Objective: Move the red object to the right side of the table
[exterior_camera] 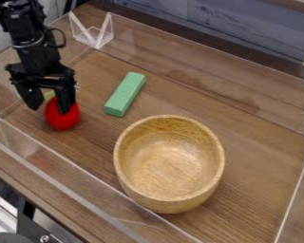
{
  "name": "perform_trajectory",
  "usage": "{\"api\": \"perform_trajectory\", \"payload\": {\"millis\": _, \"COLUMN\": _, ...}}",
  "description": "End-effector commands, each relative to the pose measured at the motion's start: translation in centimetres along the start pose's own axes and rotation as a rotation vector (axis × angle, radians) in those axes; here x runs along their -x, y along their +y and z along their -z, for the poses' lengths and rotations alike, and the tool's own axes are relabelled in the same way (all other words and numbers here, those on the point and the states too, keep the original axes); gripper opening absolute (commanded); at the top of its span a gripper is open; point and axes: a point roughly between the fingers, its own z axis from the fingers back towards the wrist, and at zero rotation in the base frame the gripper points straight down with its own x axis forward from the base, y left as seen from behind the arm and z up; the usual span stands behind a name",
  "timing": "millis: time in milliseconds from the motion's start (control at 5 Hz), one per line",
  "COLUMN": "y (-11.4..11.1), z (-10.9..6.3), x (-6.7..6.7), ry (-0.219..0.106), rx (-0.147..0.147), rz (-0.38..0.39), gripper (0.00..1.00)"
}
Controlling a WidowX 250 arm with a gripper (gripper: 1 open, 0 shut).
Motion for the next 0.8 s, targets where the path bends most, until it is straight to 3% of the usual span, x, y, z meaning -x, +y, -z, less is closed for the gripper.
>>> {"api": "perform_trajectory", "payload": {"millis": 0, "y": 1.5, "z": -1.2, "x": -1.6, "ry": -0.035, "rx": -0.022, "rz": -0.031, "gripper": 1.00}}
{"api": "perform_trajectory", "payload": {"millis": 600, "y": 2.8, "z": 1.2, "x": -2.5, "ry": -0.019, "rx": -0.016, "rz": -0.018, "gripper": 1.00}}
